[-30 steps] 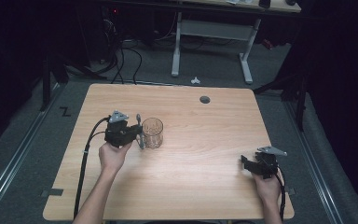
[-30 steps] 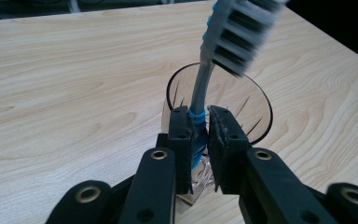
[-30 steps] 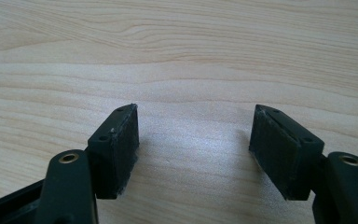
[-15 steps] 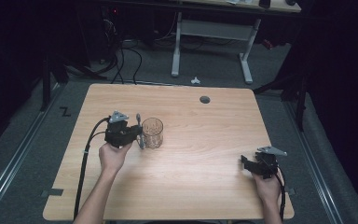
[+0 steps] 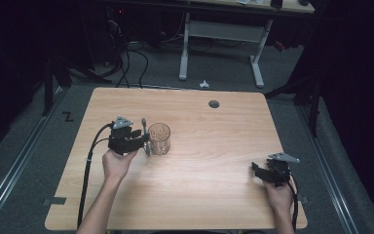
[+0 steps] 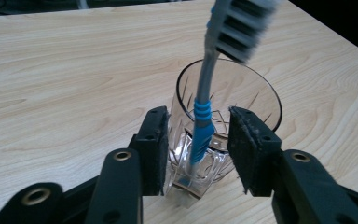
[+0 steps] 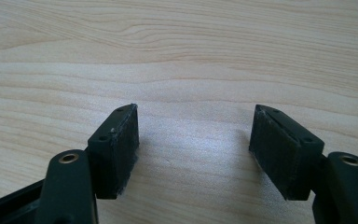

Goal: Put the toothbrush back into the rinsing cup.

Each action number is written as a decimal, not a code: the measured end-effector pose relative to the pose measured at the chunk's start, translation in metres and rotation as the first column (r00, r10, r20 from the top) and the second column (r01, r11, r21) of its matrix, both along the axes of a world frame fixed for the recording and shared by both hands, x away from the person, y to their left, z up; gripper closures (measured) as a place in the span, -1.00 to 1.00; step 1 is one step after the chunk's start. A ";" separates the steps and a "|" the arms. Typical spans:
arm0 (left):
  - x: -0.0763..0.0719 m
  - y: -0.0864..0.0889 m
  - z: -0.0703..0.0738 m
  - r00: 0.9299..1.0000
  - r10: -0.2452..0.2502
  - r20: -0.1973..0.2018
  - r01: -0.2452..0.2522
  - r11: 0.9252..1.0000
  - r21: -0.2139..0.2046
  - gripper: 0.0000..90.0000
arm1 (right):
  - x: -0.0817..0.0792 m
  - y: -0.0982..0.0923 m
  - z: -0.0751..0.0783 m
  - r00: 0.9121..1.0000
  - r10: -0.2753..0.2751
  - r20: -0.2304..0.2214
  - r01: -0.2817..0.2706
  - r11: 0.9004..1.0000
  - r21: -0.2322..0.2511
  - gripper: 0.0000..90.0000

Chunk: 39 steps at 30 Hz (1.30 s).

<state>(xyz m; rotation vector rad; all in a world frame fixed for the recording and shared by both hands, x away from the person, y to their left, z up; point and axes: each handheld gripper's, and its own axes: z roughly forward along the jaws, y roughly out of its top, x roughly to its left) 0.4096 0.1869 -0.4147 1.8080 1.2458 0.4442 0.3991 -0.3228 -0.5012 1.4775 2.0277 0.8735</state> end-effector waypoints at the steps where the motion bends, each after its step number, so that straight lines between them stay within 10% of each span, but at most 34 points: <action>1: 0.000 0.000 0.000 1.000 0.001 0.001 -0.001 1.000 -0.001 0.23 | 0.000 0.000 0.000 1.000 0.000 0.001 0.000 1.000 -0.001 -0.27; 20: -0.012 0.009 0.008 1.000 0.004 0.006 -0.004 1.000 0.024 -0.02 | 0.000 0.000 0.000 1.000 0.004 0.003 -0.004 1.000 -0.006 -0.27; 39: -0.025 0.028 0.014 0.999 0.050 0.020 -0.049 0.998 -0.038 -0.06 | 0.000 0.000 0.000 1.000 0.004 0.003 -0.004 1.000 -0.005 -0.27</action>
